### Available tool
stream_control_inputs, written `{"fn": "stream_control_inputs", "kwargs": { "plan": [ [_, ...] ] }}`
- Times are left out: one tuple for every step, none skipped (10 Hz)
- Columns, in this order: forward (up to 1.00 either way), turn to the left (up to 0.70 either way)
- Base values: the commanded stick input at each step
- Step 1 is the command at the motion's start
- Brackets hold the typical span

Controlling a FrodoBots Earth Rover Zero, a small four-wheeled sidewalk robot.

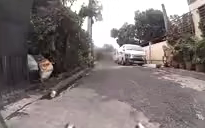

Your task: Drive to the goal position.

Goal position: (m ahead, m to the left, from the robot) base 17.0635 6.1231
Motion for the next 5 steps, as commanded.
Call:
{"fn": "stream_control_inputs", "kwargs": {
  "plan": [
    [0.7,0.0],
    [0.7,0.0],
    [0.7,0.0],
    [0.7,0.0],
    [0.7,0.0]
  ]
}}
